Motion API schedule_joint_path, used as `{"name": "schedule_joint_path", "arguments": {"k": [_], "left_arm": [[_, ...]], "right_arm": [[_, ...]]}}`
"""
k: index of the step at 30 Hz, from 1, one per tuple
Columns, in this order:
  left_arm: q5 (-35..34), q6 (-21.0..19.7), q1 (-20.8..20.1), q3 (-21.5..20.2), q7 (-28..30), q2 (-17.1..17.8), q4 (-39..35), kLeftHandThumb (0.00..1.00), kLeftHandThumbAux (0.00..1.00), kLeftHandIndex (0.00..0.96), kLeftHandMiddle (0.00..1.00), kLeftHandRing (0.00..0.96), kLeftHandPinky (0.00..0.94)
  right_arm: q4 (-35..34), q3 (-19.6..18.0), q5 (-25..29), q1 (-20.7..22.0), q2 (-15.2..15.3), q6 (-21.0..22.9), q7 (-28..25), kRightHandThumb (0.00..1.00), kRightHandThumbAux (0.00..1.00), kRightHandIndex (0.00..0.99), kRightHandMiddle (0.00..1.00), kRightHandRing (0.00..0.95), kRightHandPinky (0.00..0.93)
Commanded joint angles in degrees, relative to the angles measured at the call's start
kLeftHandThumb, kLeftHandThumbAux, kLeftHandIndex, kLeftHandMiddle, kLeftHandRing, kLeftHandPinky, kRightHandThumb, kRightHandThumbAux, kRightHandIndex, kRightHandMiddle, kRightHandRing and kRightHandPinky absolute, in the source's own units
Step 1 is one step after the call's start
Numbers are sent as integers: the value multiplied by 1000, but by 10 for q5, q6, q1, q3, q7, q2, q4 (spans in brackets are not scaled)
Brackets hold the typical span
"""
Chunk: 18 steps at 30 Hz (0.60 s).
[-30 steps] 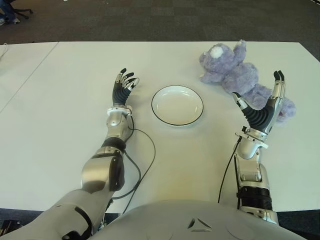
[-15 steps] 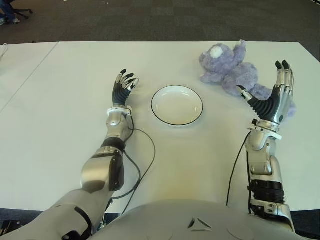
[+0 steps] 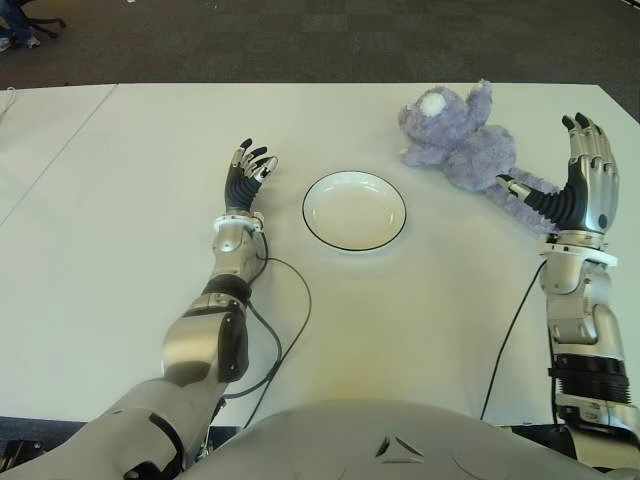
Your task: Put the doll into the plate.
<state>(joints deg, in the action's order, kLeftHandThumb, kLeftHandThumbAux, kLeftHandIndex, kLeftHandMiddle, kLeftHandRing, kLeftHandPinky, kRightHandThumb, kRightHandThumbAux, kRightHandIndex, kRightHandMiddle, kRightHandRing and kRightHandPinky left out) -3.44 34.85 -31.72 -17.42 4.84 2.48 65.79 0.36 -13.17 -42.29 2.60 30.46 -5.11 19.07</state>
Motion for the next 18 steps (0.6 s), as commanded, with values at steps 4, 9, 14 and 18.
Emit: {"name": "schedule_joint_path", "arguments": {"k": [4, 9, 14, 18], "left_arm": [[-12, -25, 145, -12, -1, -32, 92, 47, 634, 96, 221, 252, 283], [-12, -23, 144, -12, -3, -34, 92, 50, 643, 97, 224, 256, 286], [-14, -23, 143, -14, -2, -36, 92, 56, 649, 111, 231, 263, 293], [-16, -26, 143, -15, -1, -36, 93, 54, 648, 112, 231, 264, 293]], "right_arm": [[67, -10, 6, 62, 113, 21, -70, 134, 515, 51, 0, 0, 48], [124, 4, 3, 106, 155, 15, -77, 139, 497, 47, 0, 0, 33], [177, 14, 11, 134, 176, -9, -61, 163, 491, 49, 0, 0, 42], [219, 22, 19, 152, 185, -28, -51, 183, 494, 50, 0, 0, 42]]}}
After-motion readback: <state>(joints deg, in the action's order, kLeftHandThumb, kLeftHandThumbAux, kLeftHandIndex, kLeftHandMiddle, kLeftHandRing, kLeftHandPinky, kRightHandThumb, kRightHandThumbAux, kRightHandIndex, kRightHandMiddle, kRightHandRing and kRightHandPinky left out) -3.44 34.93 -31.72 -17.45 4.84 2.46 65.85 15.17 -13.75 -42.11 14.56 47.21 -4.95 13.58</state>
